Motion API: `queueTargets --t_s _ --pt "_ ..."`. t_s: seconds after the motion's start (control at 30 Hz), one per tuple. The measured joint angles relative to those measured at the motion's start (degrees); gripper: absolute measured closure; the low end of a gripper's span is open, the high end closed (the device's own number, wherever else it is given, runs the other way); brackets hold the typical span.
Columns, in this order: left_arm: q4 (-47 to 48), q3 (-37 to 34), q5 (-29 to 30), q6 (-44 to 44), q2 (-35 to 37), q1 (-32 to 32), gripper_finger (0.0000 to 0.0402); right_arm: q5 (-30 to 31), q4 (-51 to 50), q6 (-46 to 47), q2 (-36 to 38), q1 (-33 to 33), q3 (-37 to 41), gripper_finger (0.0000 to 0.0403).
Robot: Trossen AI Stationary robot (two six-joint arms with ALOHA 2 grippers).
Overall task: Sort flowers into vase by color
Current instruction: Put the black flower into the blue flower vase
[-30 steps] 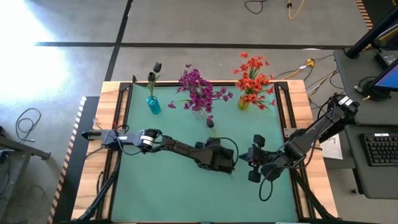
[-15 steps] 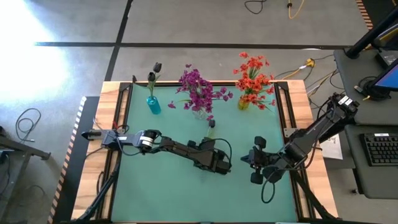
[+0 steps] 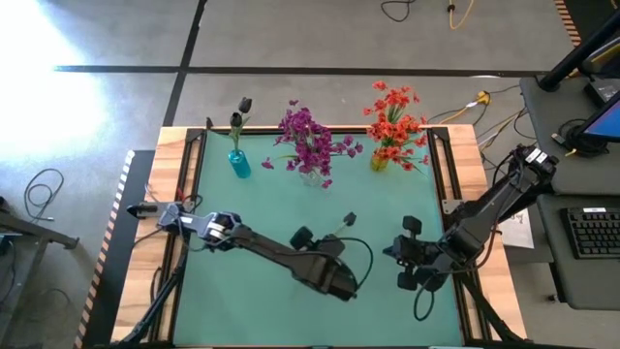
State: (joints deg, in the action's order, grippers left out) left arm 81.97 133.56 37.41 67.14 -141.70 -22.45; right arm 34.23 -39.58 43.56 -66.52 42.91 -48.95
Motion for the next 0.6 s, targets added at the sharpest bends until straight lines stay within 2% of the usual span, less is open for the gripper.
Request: queueTargets --t_s 0.27,0.43,0.5,0.6 --pt "-0.4 -1.7 6.0 -2.5 5.9 -4.4 0.0401 0.1 0.1 0.1 0.1 1.8 0.0 0.0392" --pt "-0.4 -1.5 16.3 -5.3 9.5 -8.0 0.0402 1.4 2.8 -0.5 0.1 2.3 0.0 0.0392" --pt "-1.2 -1.5 19.4 -8.6 10.7 -9.5 0.0402 2.8 4.5 -0.9 0.1 2.8 0.4 0.0392" --pt "-5.3 -2.0 22.7 -18.3 12.1 -11.8 0.0402 3.4 6.0 -1.2 0.1 3.5 1.2 0.0392"
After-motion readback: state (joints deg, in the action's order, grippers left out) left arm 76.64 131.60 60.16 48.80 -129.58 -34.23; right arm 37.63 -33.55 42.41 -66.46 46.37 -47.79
